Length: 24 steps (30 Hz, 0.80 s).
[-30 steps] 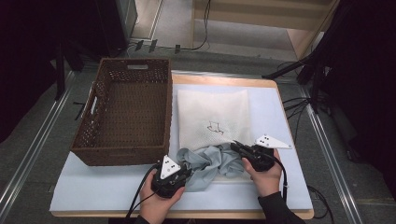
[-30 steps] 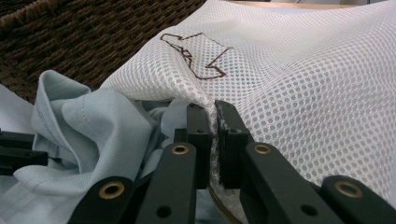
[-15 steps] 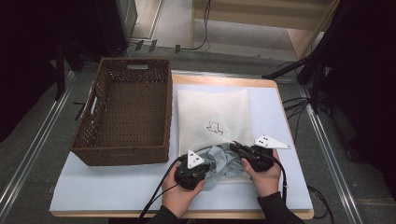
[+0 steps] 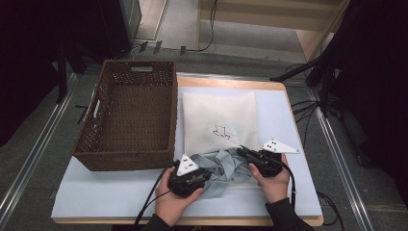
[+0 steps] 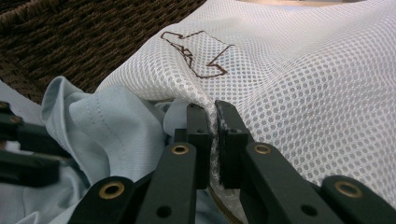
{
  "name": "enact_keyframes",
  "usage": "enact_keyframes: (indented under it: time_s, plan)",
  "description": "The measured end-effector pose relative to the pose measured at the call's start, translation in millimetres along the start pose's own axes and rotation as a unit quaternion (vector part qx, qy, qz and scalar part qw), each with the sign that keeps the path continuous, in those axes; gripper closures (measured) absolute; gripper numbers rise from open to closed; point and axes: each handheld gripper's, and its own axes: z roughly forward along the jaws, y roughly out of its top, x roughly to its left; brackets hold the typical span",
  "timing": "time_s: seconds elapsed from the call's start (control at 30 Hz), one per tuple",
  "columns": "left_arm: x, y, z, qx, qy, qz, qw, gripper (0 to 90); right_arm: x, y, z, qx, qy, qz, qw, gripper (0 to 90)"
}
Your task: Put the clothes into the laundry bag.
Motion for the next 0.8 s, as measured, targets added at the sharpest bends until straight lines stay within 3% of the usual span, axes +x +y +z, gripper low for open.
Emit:
enact_keyframes:
  time_s: [0.23,0.37,0.53,0.6,0.67,0.7,0.8]
  plan:
    - [12.9,-2.8,-24.1,-0.027,0.027,-0.009,0.9993,64.2,0.4,0.3,0.8,0.002,-0.002,0.001,1.0000,86.5]
    - [13.6,-3.7,-25.5,-0.021,0.074,-0.016,0.9969,55.6,1.2,0.4,0.2,0.002,-0.004,-0.001,1.0000,86.5]
    - [16.4,-4.2,-32.1,-0.030,0.103,-0.017,0.9941,51.9,-0.4,-0.1,-0.2,0.001,0.000,0.001,1.0000,86.5]
    - [20.2,-3.3,-34.0,-0.037,0.096,-0.029,0.9943,51.2,-0.7,-0.1,-0.2,0.001,0.000,0.001,1.0000,86.5]
    - [21.2,-2.4,-31.5,-0.043,0.072,-0.035,0.9958,51.3,-0.7,-0.1,0.0,0.001,0.000,0.000,1.0000,86.6]
    - [17.1,-0.7,-25.1,-0.037,0.062,-0.026,0.9971,51.8,-0.1,0.1,0.2,0.001,0.000,0.000,1.0000,86.5]
    - [13.7,2.1,-17.5,-0.028,0.061,-0.020,0.9975,53.2,0.1,0.2,0.4,0.002,-0.001,0.000,1.0000,86.5]
